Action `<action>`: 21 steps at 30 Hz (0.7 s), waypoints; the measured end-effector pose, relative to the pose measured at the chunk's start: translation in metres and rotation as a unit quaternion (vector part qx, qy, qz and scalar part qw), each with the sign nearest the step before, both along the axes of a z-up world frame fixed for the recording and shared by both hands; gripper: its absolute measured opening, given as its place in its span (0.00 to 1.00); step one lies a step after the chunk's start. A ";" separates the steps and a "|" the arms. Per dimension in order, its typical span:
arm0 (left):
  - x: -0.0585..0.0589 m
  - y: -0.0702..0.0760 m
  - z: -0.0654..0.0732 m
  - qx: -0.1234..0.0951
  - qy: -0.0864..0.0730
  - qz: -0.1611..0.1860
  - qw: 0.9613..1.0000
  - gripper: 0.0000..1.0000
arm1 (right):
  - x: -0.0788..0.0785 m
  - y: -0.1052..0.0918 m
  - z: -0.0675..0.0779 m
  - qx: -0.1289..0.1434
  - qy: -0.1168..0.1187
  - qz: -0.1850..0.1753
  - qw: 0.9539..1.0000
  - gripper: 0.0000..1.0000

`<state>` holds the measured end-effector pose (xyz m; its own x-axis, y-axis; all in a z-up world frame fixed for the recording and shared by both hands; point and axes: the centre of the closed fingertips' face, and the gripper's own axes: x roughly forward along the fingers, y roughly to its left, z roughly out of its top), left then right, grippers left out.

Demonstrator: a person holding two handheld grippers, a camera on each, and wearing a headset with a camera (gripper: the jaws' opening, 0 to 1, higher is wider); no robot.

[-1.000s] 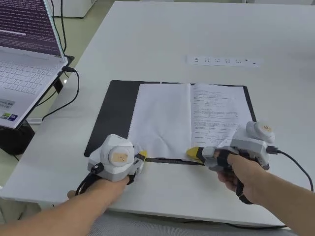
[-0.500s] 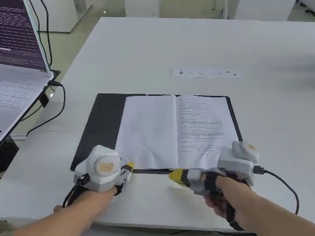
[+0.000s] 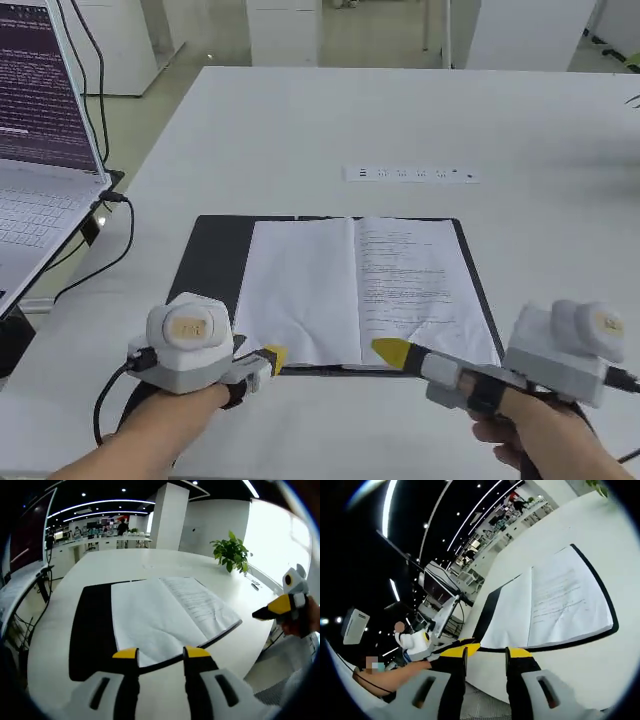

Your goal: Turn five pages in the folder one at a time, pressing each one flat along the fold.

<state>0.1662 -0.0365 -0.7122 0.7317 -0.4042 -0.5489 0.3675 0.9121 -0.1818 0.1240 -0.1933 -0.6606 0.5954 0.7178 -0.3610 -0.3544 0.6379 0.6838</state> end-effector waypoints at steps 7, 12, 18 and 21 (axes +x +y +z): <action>-0.017 0.004 0.034 0.004 -0.035 0.000 0.999 0.51 | -0.007 -0.023 0.029 -0.024 -0.058 -0.011 0.998 0.49; -0.031 0.008 0.041 0.042 -0.060 -0.017 0.997 0.55 | -0.013 -0.039 0.036 -0.053 -0.080 -0.010 0.995 0.54; -0.047 0.011 0.053 0.045 -0.073 -0.021 0.996 0.61 | -0.014 -0.059 0.039 -0.070 -0.098 -0.027 0.992 0.58; -0.052 0.017 0.058 0.037 -0.075 -0.010 0.996 0.67 | -0.016 -0.066 0.037 -0.080 -0.102 -0.031 0.991 0.62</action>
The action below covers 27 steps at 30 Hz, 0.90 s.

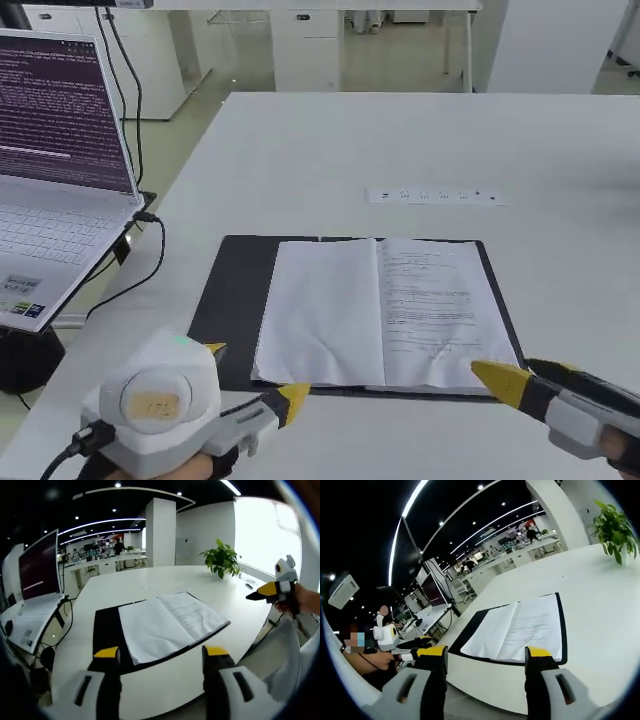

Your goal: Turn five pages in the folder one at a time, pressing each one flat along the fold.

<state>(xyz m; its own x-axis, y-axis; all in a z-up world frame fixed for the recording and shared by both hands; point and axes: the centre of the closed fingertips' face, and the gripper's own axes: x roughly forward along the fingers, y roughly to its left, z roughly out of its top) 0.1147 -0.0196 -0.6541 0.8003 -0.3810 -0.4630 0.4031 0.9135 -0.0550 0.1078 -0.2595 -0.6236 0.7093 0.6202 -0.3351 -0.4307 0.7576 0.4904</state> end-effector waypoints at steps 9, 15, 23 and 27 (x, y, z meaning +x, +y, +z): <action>-0.015 0.025 0.022 -0.044 0.000 0.055 0.997 0.95 | -0.003 -0.024 -0.006 -0.051 -0.024 -0.033 0.998 0.80; -0.025 0.036 0.020 -0.026 0.000 0.061 0.998 0.99 | -0.002 -0.033 -0.003 -0.048 -0.032 -0.047 0.997 0.91; -0.037 0.038 0.022 -0.005 0.000 0.055 0.998 0.99 | -0.006 -0.039 0.000 -0.057 -0.046 -0.043 0.996 1.00; -0.038 0.041 0.026 -0.011 -0.001 0.062 0.998 0.99 | -0.008 -0.043 -0.004 -0.060 -0.043 -0.044 0.996 1.00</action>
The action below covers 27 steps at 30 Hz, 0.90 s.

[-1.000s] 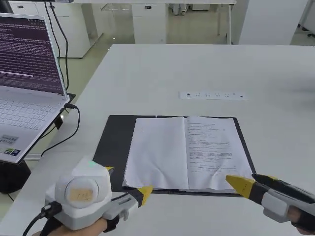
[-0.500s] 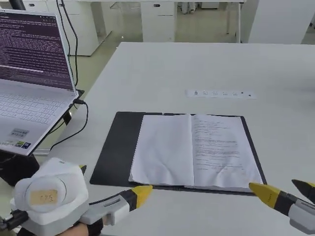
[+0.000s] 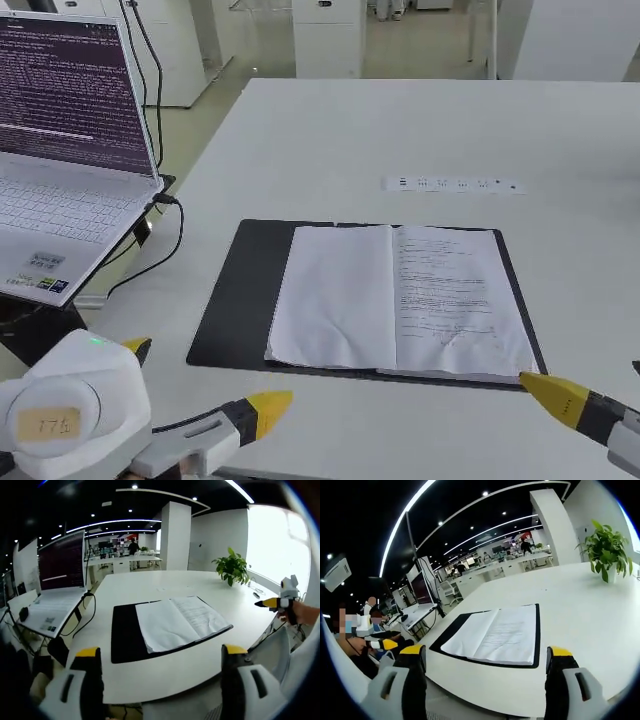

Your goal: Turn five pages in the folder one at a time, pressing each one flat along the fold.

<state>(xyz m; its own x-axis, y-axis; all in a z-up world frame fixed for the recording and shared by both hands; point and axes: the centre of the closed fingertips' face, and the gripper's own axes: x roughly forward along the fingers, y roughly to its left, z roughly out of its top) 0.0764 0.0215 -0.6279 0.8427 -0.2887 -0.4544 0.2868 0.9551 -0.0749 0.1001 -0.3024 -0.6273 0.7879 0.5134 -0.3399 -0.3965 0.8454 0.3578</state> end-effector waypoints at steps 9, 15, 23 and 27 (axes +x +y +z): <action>-0.002 0.013 0.001 0.004 0.004 0.012 1.000 0.99 | -0.007 -0.002 -0.006 0.003 0.005 -0.005 1.000 1.00; 0.002 0.019 0.003 0.002 0.001 0.019 1.000 0.99 | -0.007 -0.002 -0.007 0.005 0.007 -0.005 1.000 1.00; 0.020 0.006 -0.006 0.004 0.005 -0.001 1.000 0.99 | -0.005 0.003 -0.006 0.005 0.005 0.000 1.000 1.00; 0.036 -0.009 -0.013 0.011 0.007 -0.023 1.000 0.99 | -0.005 0.007 -0.006 0.007 0.004 0.000 1.000 1.00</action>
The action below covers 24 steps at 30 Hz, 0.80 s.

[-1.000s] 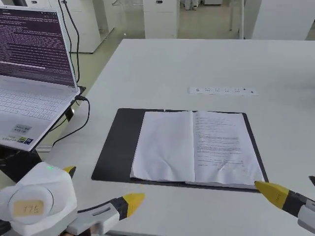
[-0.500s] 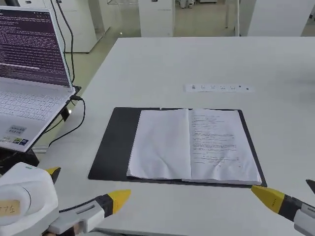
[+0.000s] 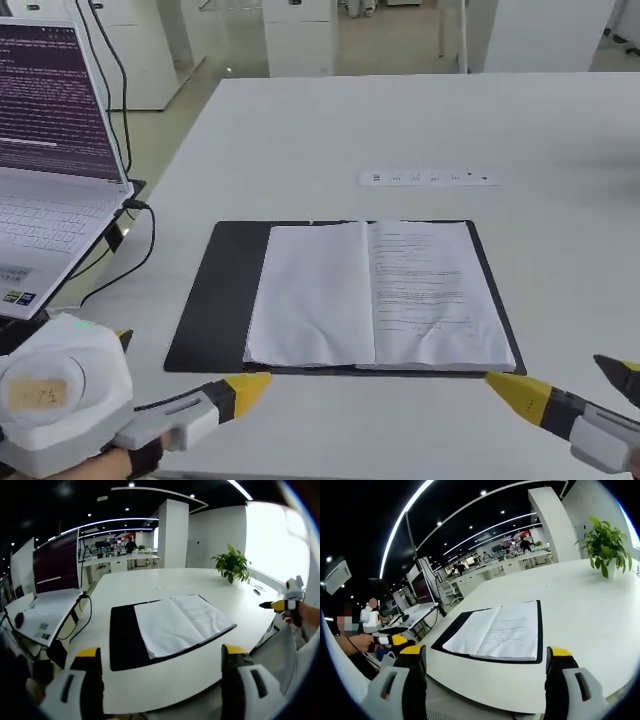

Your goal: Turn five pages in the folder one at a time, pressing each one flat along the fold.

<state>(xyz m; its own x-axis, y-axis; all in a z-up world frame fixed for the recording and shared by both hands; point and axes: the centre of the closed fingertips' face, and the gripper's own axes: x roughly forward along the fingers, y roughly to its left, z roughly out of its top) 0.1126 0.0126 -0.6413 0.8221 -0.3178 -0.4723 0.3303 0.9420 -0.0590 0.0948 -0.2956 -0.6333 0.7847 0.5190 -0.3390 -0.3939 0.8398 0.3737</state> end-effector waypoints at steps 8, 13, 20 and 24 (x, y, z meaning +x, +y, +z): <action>0.027 -0.032 -0.019 0.011 0.016 -0.045 0.999 0.90 | 0.000 0.005 -0.001 0.009 -0.001 -0.006 1.000 0.99; 0.042 -0.056 -0.025 0.027 0.010 -0.077 0.997 0.81 | -0.002 0.004 0.000 0.017 -0.004 -0.017 1.000 0.98; 0.065 -0.100 -0.034 0.032 0.007 -0.121 0.992 0.72 | -0.004 0.003 -0.001 0.022 -0.005 -0.027 0.999 0.98; 0.074 -0.123 -0.043 0.036 0.009 -0.138 0.990 0.67 | -0.004 0.002 -0.001 0.024 -0.006 -0.034 0.999 0.97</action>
